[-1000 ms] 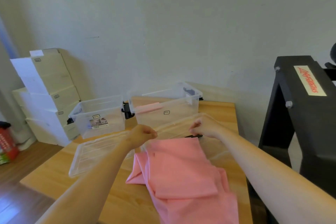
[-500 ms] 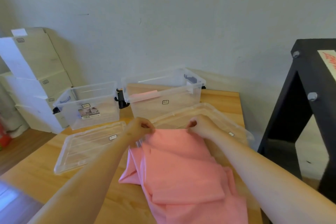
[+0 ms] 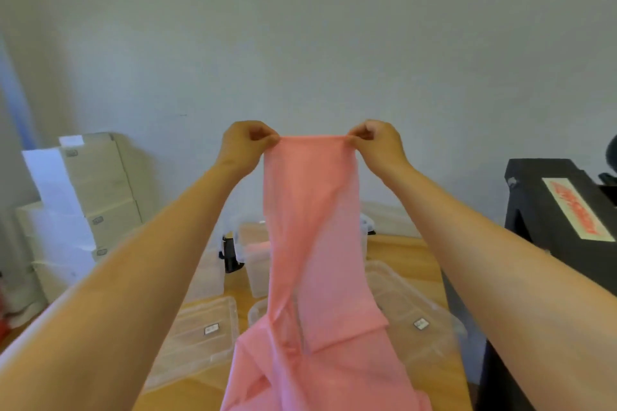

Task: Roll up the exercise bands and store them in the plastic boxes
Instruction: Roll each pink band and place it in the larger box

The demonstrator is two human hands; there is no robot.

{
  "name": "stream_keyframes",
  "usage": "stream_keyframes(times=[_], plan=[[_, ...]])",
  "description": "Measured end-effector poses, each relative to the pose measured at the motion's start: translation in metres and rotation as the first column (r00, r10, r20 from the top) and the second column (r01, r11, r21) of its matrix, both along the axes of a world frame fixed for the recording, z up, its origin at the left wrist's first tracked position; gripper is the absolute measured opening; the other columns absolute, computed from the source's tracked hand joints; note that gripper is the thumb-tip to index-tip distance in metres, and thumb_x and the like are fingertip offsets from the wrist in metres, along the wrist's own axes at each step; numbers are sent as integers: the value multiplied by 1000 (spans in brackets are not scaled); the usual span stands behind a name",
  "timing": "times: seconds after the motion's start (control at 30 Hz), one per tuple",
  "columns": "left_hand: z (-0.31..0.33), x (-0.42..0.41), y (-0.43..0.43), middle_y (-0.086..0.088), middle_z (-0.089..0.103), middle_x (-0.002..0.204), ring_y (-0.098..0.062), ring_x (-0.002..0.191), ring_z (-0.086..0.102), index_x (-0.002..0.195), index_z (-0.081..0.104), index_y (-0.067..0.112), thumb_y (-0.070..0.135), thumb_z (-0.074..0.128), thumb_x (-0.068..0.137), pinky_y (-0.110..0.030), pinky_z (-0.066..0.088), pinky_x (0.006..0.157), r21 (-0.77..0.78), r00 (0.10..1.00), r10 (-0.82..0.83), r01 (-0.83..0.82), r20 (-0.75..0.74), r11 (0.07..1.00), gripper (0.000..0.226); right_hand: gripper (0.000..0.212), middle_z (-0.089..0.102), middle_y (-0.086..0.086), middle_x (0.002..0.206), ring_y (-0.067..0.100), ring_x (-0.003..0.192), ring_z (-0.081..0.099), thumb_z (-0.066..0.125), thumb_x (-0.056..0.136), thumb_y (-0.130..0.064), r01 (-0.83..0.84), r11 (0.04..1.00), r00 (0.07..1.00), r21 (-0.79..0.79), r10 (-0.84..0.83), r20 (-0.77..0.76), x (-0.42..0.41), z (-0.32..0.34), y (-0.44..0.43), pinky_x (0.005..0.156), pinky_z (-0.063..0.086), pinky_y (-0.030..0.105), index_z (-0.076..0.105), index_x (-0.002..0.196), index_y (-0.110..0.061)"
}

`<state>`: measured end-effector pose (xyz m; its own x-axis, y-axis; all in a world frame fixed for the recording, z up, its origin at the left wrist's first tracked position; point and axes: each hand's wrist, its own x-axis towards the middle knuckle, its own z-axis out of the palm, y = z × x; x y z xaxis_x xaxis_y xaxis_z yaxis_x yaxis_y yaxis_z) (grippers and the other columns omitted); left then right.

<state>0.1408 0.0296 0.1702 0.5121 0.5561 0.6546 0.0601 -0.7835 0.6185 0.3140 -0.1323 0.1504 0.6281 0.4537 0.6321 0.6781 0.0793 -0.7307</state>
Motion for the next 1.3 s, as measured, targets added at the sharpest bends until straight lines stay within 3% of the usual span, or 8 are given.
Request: stream_keyframes(times=[0.13, 0.23, 0.4, 0.53, 0.77, 0.97, 1.03, 1.3], plan=[[25, -8, -17, -2, 67, 82, -6, 74, 61, 86, 69, 10, 4, 67, 86, -18, 48, 77, 41, 998, -36, 34, 47, 999, 7, 9, 64, -3, 82, 10, 78, 58, 63, 81, -8, 46, 998, 995, 39, -49, 87, -12, 32, -11, 63, 41, 9, 68, 82, -16], [6, -22, -28, 2, 66, 78, 8, 63, 60, 84, 67, 9, 2, 68, 86, -6, 46, 67, -19, 994, -94, 93, -47, 995, 7, 12, 64, -3, 78, 10, 77, 58, 63, 80, -6, -8, 997, 1000, -78, 9, 10, -14, 16, -26, 64, 42, 16, 67, 78, -17], [-34, -47, -44, 3, 69, 80, -4, 75, 64, 82, 69, 12, 4, 70, 86, -14, 50, 75, -143, 941, -181, 145, -286, 979, 10, 11, 63, -4, 77, 4, 72, 56, 61, 85, -3, -209, 911, 977, -357, 178, -118, -25, -25, -62, 65, 46, 12, 67, 79, -10], [-38, -59, -56, 1, 68, 78, -7, 71, 62, 83, 69, 10, 4, 69, 87, -15, 53, 68, -176, 913, -224, 173, -340, 969, 7, 17, 65, 0, 78, 13, 78, 58, 62, 85, -3, -240, 900, 968, -365, 192, -163, -28, -31, -75, 83, 50, 30, 67, 73, -14], [-16, -78, -68, -2, 69, 81, -9, 73, 63, 87, 72, 12, 6, 69, 87, -17, 55, 70, -180, 892, -261, 206, -370, 962, 6, 13, 64, 3, 79, 12, 71, 63, 59, 88, -2, -363, 861, 928, -356, 300, -221, -47, -7, -91, 64, 54, 20, 65, 80, -11], [-53, -102, -71, -2, 73, 86, -13, 81, 68, 86, 76, 14, 12, 77, 81, -25, 56, 83, -501, 683, -534, 276, -498, 820, 5, 4, 68, 2, 76, 17, 71, 64, 67, 83, -12, -602, 604, 795, -523, 388, -467, -56, -39, -111, 77, 53, 31, 70, 81, -12], [-78, -104, -73, -3, 75, 88, -15, 82, 70, 91, 74, 11, 22, 83, 74, -25, 56, 83, -560, 634, -575, 258, -517, 787, 21, 12, 72, 10, 83, 23, 76, 68, 63, 87, -16, -612, 552, 787, -566, 353, -506, -60, -61, -112, 83, 54, 34, 70, 90, -6], [-174, -92, -64, 7, 73, 79, -5, 74, 68, 90, 75, 12, 8, 68, 88, -16, 50, 66, -437, 741, -381, 131, -554, 890, 9, 16, 72, 8, 87, 17, 78, 71, 61, 87, -7, -518, 564, 853, -644, 277, -443, -74, -153, -78, 78, 52, 27, 69, 100, 0]])
